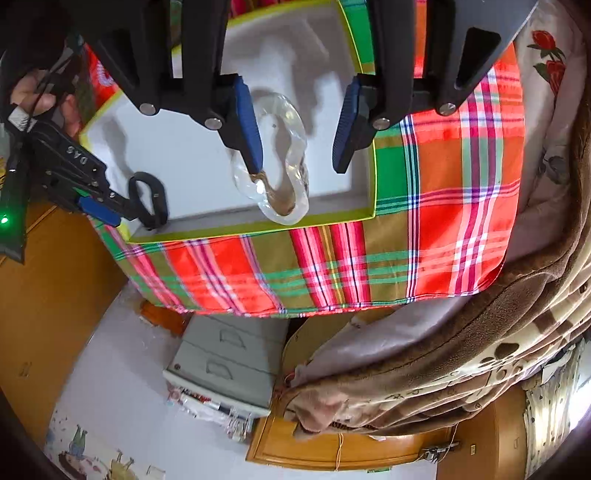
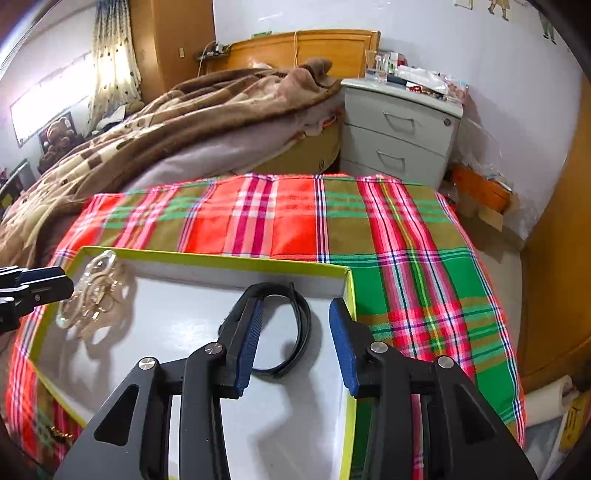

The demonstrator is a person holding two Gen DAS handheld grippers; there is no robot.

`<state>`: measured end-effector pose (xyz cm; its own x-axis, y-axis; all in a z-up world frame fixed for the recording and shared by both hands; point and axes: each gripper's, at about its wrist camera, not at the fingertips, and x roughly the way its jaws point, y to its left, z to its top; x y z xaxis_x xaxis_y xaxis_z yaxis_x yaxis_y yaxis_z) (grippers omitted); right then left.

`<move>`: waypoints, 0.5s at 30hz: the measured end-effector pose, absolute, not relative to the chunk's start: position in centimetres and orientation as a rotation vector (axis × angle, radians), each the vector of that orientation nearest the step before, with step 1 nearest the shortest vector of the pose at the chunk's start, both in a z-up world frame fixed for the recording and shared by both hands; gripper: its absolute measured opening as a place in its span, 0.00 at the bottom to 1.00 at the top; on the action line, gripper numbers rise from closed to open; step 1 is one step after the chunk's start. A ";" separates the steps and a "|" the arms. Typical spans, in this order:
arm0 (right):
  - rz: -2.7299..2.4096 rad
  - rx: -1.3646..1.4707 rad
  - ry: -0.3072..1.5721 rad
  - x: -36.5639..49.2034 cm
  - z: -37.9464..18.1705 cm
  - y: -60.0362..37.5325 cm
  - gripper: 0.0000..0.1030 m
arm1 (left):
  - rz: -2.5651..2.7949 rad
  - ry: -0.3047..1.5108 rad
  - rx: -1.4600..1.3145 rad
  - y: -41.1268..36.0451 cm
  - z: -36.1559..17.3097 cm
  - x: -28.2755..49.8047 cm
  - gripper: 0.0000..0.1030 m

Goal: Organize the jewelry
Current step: 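Lift both open tools out of the box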

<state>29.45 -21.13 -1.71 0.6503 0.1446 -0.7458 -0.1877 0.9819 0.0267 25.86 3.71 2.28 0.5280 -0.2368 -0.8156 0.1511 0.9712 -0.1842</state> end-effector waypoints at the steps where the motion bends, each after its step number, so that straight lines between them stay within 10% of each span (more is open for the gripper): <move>1: 0.191 -0.052 0.833 29.1 -1.5 -21.2 0.38 | -0.236 0.982 -0.101 3.8 2.6 25.4 0.40; 15: 0.217 0.022 0.747 22.3 1.2 -22.5 0.38 | -0.268 0.927 -0.089 4.9 4.1 17.1 0.41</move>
